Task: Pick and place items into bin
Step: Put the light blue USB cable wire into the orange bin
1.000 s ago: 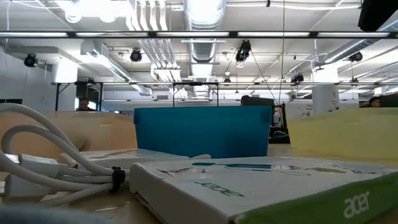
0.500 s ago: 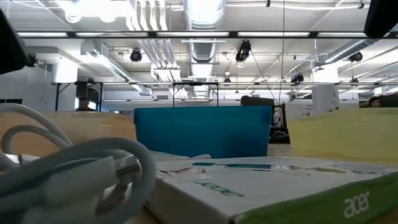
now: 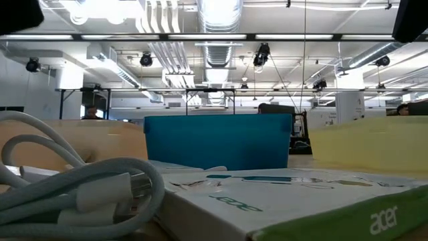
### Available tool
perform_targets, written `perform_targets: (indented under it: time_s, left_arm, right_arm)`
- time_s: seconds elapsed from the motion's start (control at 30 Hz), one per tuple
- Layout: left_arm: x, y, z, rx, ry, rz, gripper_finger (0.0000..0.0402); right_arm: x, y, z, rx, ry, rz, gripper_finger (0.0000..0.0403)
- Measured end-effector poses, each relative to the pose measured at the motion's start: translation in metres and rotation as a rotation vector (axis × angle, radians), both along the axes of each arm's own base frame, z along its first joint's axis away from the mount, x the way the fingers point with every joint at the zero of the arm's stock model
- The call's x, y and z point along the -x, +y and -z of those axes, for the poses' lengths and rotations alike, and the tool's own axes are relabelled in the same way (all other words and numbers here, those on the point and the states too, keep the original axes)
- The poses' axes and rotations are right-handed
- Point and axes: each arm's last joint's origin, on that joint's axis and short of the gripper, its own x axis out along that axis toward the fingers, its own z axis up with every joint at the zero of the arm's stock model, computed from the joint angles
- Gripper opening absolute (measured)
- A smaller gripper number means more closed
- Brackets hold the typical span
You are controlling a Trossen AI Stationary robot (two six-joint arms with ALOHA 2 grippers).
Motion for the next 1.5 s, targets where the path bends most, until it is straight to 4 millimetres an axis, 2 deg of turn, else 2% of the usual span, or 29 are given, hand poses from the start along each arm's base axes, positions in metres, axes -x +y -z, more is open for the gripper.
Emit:
perform_targets:
  time_s: [0.13, 0.3, 0.53, 0.63, 0.8, 0.97, 1.07, 1.2, 1.27, 1.33, 1.43, 1.5]
  left_arm:
    - [0.004, -0.002, -0.004, -0.035, -0.012, 0.038, 0.0105]
    - [0.008, -0.001, 0.004, -0.053, 0.007, 0.046, 0.0111]
    - [0.013, 0.006, 0.017, -0.107, 0.055, 0.042, 0.0173]
    - [0.013, 0.007, 0.02, -0.078, 0.076, 0.021, 0.0196]
    - [0.017, 0.013, 0.031, -0.092, 0.112, 0.005, 0.0202]
    - [0.018, 0.014, 0.036, -0.088, 0.122, 0.016, 0.0159]
    - [0.018, 0.013, 0.036, -0.083, 0.118, 0.021, 0.0111]
    - [0.015, 0.011, 0.036, -0.076, 0.091, 0.068, 0.0027]
    - [0.014, 0.01, 0.031, -0.07, 0.082, 0.079, 0.0013]
    - [0.013, 0.009, 0.017, -0.035, 0.06, 0.073, 0.0011]
    - [0.018, 0.016, -0.025, 0.059, -0.008, -0.026, 0.0007]
    - [0.032, 0.029, -0.053, 0.093, -0.04, -0.179, 0.0006]
  right_arm:
    - [0.0, 0.0, 0.0, -0.005, -0.01, 0.017, 0.0237]
    - [0.0, -0.001, 0.002, -0.002, -0.011, 0.023, 0.024]
    - [0.001, -0.001, 0.003, -0.009, -0.026, 0.059, 0.0236]
    - [0.002, -0.001, 0.004, -0.008, -0.026, 0.061, 0.0236]
    - [0.002, -0.001, 0.005, -0.007, -0.025, 0.06, 0.024]
    - [0.002, -0.001, 0.005, -0.004, -0.025, 0.059, 0.0237]
    - [0.002, -0.002, 0.006, 0.001, -0.022, 0.057, 0.0235]
    - [0.003, -0.003, 0.009, 0.011, -0.014, 0.059, 0.0238]
    - [0.004, -0.003, 0.01, 0.012, -0.011, 0.06, 0.0237]
    - [0.004, -0.003, 0.01, 0.009, -0.011, 0.06, 0.0234]
    - [0.004, -0.003, 0.009, 0.003, -0.006, 0.066, 0.023]
    - [0.006, -0.004, 0.007, -0.007, -0.007, 0.099, 0.0227]
